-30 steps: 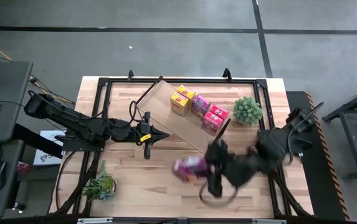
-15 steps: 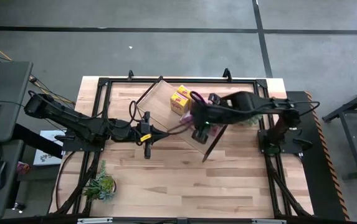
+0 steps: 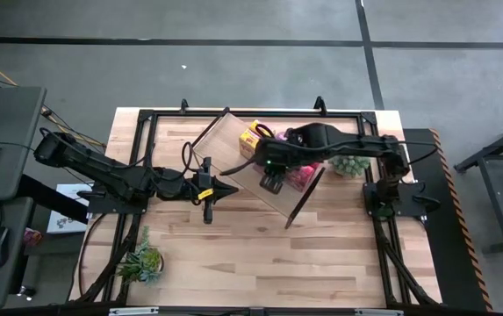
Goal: Stack cereal on shelf
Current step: Put the purple cereal box on the shelf
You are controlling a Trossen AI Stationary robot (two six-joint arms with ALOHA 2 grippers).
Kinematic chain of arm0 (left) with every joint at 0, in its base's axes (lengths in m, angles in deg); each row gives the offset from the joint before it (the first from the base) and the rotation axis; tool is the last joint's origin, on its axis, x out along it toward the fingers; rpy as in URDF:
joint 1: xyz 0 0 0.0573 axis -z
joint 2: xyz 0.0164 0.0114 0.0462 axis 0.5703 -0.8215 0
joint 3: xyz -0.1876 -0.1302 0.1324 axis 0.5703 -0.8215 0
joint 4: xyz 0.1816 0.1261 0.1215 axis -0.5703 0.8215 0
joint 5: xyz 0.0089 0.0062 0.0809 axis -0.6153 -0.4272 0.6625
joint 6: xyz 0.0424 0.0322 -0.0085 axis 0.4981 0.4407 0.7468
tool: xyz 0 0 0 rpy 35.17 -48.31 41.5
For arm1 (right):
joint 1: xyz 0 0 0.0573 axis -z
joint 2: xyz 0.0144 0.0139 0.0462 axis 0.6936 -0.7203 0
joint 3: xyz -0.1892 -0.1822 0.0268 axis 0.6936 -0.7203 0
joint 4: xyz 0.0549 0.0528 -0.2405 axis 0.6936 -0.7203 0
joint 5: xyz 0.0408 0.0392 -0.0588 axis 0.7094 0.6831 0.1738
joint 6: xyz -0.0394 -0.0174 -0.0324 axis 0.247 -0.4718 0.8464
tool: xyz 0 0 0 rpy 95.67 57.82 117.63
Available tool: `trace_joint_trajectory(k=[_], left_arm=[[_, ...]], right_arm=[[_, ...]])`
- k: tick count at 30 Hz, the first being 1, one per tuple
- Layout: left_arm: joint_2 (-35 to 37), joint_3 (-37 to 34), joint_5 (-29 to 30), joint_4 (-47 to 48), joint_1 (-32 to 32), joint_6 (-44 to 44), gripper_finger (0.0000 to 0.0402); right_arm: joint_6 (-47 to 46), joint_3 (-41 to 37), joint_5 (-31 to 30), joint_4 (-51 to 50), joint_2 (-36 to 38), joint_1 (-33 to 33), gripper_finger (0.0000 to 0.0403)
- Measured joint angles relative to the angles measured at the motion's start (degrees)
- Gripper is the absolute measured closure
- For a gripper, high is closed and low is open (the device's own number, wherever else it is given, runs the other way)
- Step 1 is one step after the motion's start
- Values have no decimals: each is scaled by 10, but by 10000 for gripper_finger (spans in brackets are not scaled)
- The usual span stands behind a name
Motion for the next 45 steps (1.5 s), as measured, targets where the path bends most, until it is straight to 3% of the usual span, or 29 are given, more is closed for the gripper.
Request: trace_joint_trajectory(k=[12, 45], left_arm=[[0, 0, 0, 3, 0, 0, 402], [0, 0, 0, 5, 0, 0, 401]], right_arm=[[-11, 0, 37, -17, -6, 16, 253], [-4, 0, 42, -19, -6, 28, 240]])
